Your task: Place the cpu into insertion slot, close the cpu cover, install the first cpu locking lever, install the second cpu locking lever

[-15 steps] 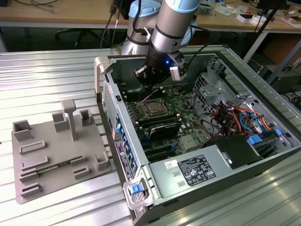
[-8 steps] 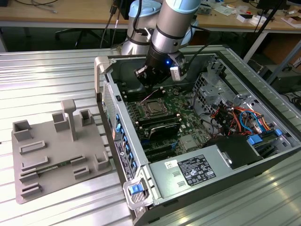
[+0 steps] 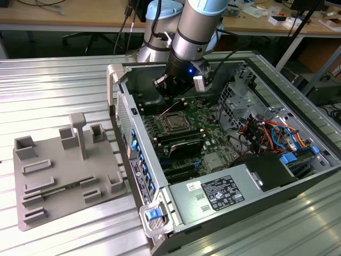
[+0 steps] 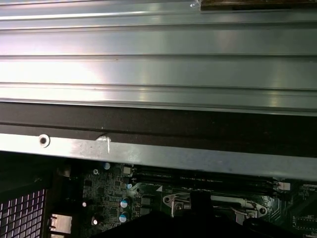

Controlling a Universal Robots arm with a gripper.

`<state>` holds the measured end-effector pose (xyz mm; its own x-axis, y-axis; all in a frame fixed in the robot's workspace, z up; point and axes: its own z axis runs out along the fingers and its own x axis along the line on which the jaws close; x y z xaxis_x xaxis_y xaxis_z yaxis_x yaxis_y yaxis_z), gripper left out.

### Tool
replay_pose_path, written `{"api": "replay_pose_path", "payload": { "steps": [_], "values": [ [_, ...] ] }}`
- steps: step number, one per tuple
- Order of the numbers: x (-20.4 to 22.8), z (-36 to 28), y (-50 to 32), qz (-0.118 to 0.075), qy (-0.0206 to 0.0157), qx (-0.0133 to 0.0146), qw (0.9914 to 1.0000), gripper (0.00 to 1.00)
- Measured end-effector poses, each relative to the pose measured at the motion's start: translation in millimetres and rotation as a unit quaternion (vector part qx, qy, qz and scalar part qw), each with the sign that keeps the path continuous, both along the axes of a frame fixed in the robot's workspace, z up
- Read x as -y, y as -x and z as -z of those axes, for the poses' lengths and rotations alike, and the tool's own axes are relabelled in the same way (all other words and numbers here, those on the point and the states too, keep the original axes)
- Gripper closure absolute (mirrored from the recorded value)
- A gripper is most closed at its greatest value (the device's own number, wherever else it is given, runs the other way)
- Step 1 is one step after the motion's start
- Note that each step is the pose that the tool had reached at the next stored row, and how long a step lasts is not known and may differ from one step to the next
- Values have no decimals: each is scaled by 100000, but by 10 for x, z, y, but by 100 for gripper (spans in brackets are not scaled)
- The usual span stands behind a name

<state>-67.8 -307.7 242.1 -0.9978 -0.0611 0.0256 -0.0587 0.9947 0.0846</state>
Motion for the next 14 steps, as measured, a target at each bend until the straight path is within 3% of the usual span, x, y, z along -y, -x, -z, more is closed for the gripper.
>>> {"api": "replay_pose_path", "payload": {
  "steps": [14],
  "values": [
    [0,8,-21,1,2,0,100000,89]
  ]
}}
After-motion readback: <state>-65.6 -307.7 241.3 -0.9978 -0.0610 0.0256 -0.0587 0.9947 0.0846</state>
